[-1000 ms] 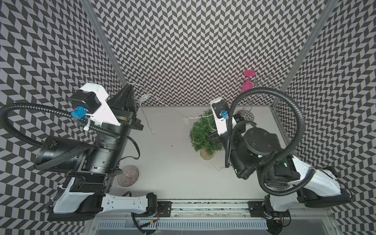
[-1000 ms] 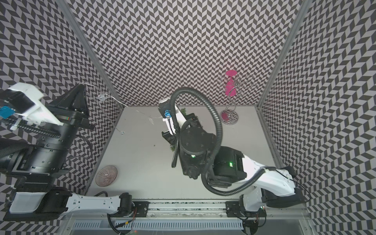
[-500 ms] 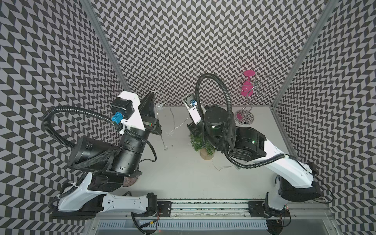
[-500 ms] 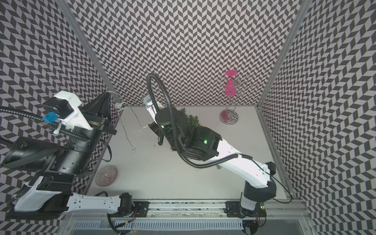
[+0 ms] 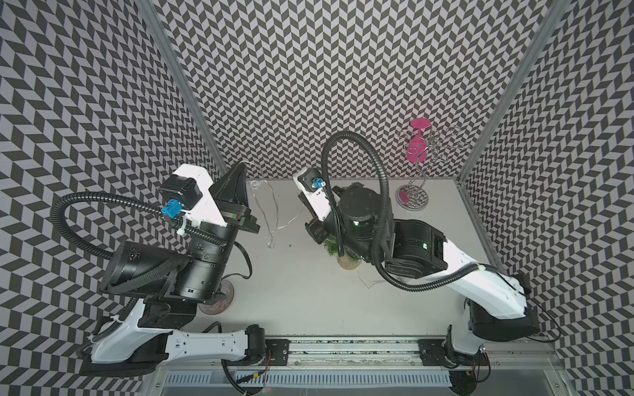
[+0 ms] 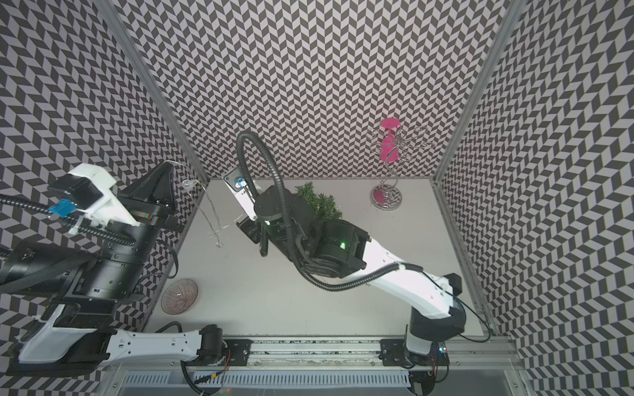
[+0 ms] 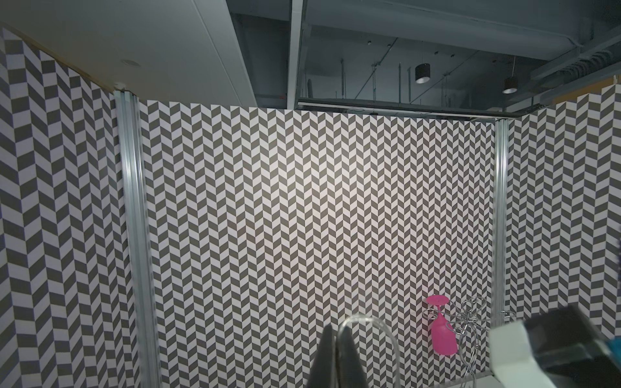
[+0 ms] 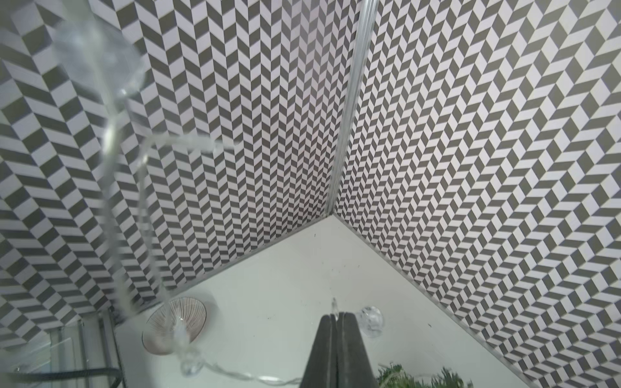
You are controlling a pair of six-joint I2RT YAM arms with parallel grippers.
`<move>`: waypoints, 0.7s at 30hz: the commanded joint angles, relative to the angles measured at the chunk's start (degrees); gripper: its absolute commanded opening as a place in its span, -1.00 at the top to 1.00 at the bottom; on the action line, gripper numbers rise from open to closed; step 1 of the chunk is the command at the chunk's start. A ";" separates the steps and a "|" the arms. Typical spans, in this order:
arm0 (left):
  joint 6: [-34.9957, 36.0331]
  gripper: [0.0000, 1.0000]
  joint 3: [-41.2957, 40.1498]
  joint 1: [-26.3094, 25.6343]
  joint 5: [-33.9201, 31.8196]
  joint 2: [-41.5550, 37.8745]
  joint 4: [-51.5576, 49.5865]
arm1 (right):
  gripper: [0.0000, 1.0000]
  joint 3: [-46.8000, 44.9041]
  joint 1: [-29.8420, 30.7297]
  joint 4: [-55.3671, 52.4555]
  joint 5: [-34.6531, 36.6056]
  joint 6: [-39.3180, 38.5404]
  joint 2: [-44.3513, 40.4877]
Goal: Wrap string light around the christmas tree
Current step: Wrap the light string around the Christmas tree.
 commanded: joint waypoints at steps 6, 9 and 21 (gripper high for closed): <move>-2.69 1.00 -0.27 0.31 1.57 1.91 -1.88 | 0.94 -1.45 2.92 5.11 12.31 -1.33 -10.26; -3.35 1.00 -0.70 0.59 1.60 2.50 -1.87 | 0.93 -0.06 5.33 3.19 12.67 -1.08 -9.46; -17.58 1.00 -2.84 16.37 13.92 3.29 -11.89 | 0.93 -5.79 9.41 5.55 22.71 -0.96 -14.19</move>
